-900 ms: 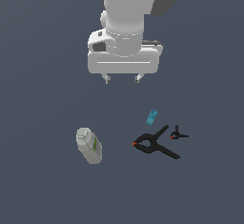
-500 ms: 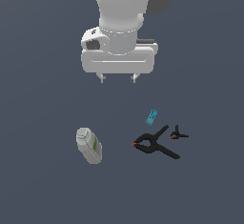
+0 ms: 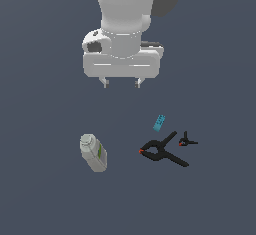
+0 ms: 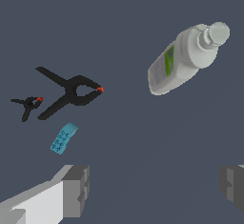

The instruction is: Pick up a designated object from a clutter of objects.

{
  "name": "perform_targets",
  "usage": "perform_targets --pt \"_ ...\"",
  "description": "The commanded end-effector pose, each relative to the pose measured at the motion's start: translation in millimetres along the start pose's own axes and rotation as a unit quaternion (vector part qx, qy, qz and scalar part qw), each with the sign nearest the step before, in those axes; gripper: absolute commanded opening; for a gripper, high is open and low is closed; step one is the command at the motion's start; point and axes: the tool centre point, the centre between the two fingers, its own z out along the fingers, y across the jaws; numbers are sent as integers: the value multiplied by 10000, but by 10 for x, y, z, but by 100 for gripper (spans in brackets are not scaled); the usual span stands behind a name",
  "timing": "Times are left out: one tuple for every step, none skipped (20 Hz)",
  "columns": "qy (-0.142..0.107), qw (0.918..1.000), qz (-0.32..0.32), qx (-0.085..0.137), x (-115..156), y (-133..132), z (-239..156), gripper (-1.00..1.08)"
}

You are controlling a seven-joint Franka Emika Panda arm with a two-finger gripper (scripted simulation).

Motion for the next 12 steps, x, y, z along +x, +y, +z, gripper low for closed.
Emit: perform_targets --pt "-5 10000 50 -2 9 -38 54 100" --pt "-6 10000 79 -3 13 -59 83 100" --pt "-8 9999 111 -4 18 -83 115 100" --pt "-10 9999 148 -4 23 -109 151 100" --pt "-11 9998 188 -5 28 -137 190 100" --pt "-13 9997 231 -6 33 -168 233 100" --pt "-15 9996 278 -7 38 -202 280 100" --pt "-17 9995 328 -8 42 -239 330 100" --pt "-20 9993 382 -9 46 -279 383 100" --pt "-22 9990 440 -10 49 -321 440 100" --pt "-25 9987 501 -10 51 -367 501 100" --pt "-27 9984 567 -10 52 -415 566 100"
